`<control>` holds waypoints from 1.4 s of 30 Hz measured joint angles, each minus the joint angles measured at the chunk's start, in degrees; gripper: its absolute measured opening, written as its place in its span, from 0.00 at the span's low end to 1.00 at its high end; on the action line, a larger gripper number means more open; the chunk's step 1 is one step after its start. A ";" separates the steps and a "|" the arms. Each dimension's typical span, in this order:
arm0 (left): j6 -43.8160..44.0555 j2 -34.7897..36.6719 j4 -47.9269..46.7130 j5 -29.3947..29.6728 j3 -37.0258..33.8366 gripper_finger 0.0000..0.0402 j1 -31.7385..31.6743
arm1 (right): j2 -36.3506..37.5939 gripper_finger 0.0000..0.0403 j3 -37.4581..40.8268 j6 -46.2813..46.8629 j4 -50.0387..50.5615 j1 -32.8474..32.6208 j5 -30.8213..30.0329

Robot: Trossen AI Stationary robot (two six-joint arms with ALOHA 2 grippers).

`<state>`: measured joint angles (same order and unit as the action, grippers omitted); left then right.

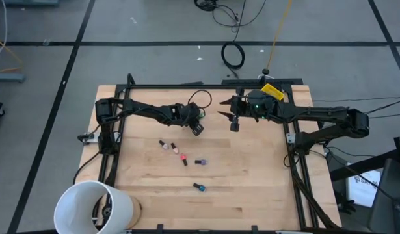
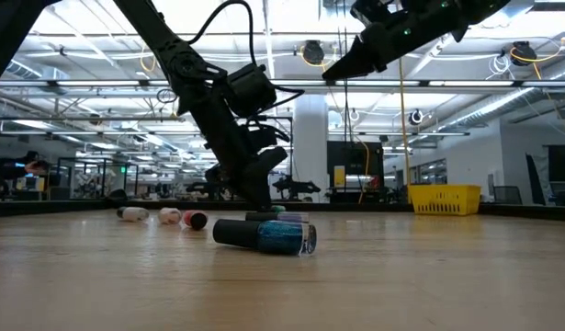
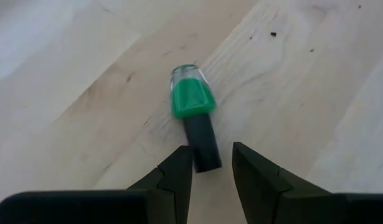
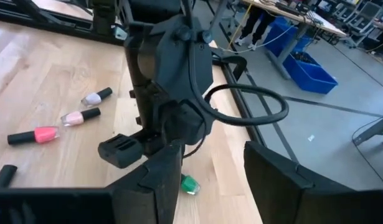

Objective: Pick & Place Nail Polish
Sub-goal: Put the green nail polish bottle into the yellow bin

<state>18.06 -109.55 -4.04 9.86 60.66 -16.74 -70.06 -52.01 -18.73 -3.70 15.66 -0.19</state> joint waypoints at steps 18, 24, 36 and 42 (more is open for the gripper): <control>-9.24 -4.15 0.10 -1.77 1.96 0.28 -0.91 | -0.02 0.40 0.00 0.03 -2.02 -0.04 0.04; -10.00 -8.05 -0.83 -1.68 5.28 0.28 -0.89 | 0.00 0.40 -0.02 0.59 -1.60 -0.02 0.20; -11.69 -8.15 -3.64 -1.89 5.81 0.09 -1.92 | -0.02 0.40 -0.02 1.64 0.00 -0.02 0.22; -13.38 -4.16 -5.55 -2.09 5.27 0.09 -1.34 | 0.00 0.40 -0.04 4.38 2.45 0.06 -0.25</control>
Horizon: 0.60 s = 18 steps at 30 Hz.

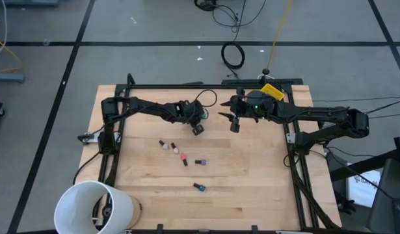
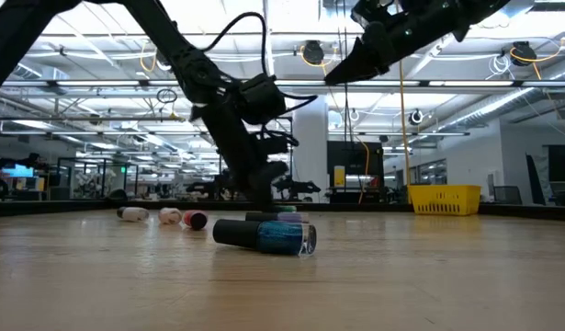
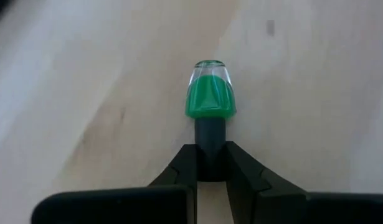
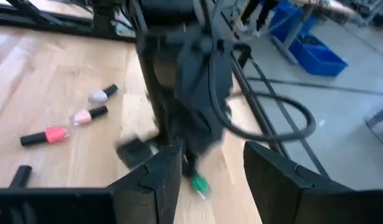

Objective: Pick & Place Nail Polish
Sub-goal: Put the green nail polish bottle into the yellow bin

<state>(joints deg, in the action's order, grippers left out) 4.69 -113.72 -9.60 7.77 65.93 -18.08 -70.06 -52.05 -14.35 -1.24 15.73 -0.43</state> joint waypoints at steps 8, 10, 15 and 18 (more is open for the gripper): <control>-3.54 12.03 -0.02 -5.94 0.07 0.09 2.31 | 0.00 0.40 -0.02 3.29 9.69 0.04 -7.13; -3.83 14.18 -0.43 -8.94 0.07 0.09 2.89 | 0.00 0.40 0.40 4.72 10.76 0.04 -7.04; -4.19 16.72 -0.38 -20.47 0.15 0.09 4.03 | 0.11 0.40 4.34 6.64 10.41 -0.06 -6.95; -4.05 16.72 -1.22 -27.68 0.13 0.09 4.06 | 0.17 0.40 7.21 7.51 9.34 -0.06 -6.86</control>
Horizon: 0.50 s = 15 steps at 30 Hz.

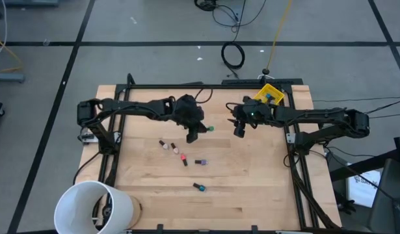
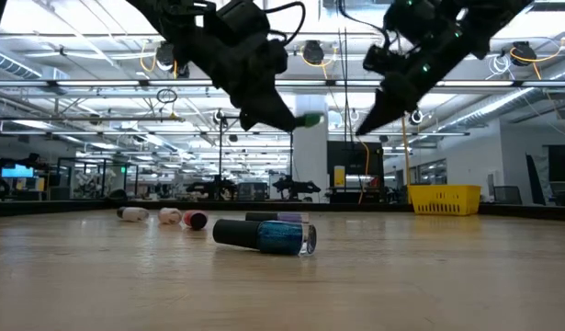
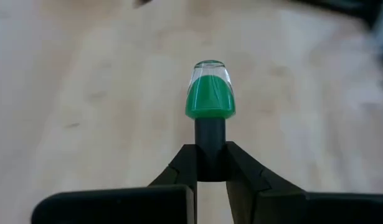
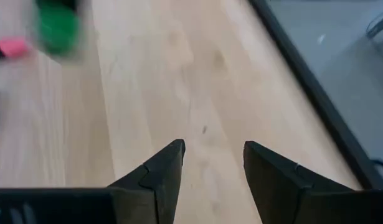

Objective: Pick & Place Nail Polish
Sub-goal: Put the green nail polish bottle into the yellow bin

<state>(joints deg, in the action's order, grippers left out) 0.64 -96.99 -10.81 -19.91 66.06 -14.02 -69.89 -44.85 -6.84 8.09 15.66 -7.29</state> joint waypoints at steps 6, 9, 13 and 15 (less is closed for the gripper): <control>5.36 0.07 1.02 -20.51 -1.48 0.09 -0.83 | 0.00 0.40 5.73 0.21 -0.20 -0.03 1.56; 9.35 0.09 1.14 -21.94 -2.50 0.09 -0.85 | 0.00 0.40 9.75 0.25 -4.21 -0.56 4.30; 11.48 0.09 1.08 -21.99 -3.23 0.09 -0.85 | -0.02 0.40 16.34 0.08 -23.08 -2.61 15.31; 12.38 0.09 1.31 -22.07 -3.23 0.09 -0.82 | -0.19 0.40 19.77 -1.46 -34.88 -4.26 18.96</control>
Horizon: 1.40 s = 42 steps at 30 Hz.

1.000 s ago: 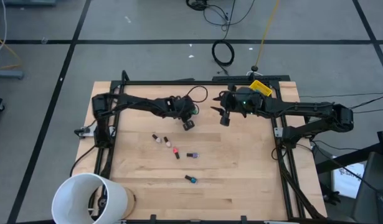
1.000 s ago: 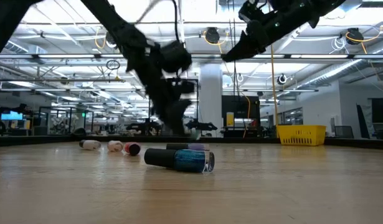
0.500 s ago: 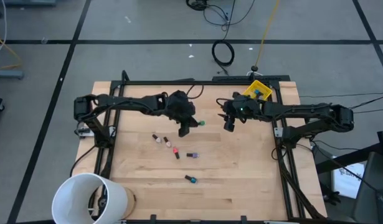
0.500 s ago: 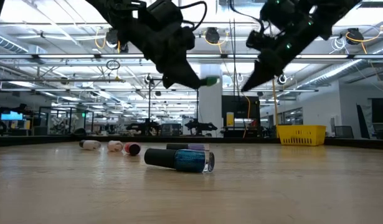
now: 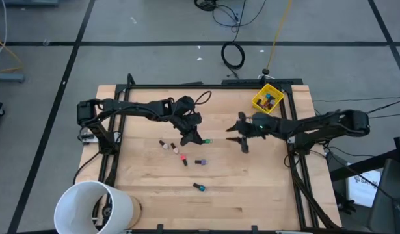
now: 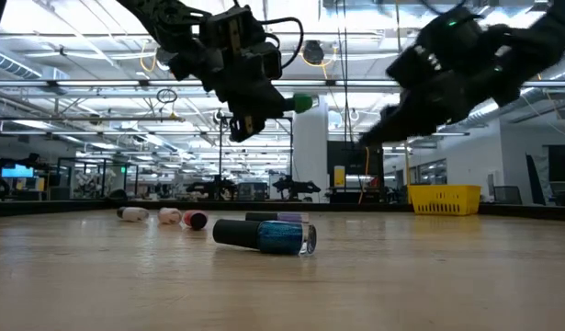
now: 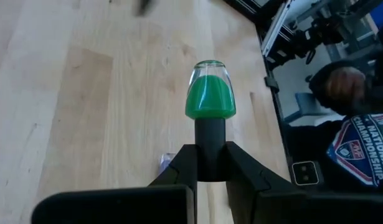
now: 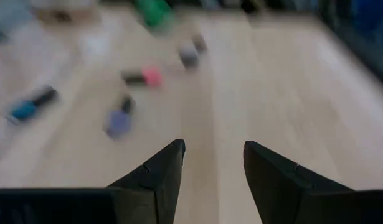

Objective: Pick & Place Nail Polish
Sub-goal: Put the green nail polish bottle into the yellow bin

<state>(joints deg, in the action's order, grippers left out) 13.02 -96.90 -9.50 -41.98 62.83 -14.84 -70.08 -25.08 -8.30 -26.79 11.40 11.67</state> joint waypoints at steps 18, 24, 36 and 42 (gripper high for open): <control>6.27 0.00 5.14 -2.55 0.00 0.09 0.30 | -14.73 0.57 -3.28 -13.61 -27.42 -11.11 -5.69; 6.79 0.00 4.40 -2.47 0.00 0.09 0.63 | -17.85 0.55 -6.12 -16.95 -27.44 -11.13 -5.78; 6.38 0.02 3.68 -1.58 0.00 0.09 0.69 | -17.78 0.46 -6.43 -19.63 -28.20 -11.15 -5.85; 7.12 -0.54 4.07 -1.00 0.00 0.09 0.73 | -17.73 0.42 -6.43 -19.90 -28.48 -11.15 -5.87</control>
<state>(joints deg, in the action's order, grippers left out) 20.14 -97.45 -5.44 -42.98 62.83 -14.11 -87.81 -31.51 -28.19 -55.26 0.25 5.80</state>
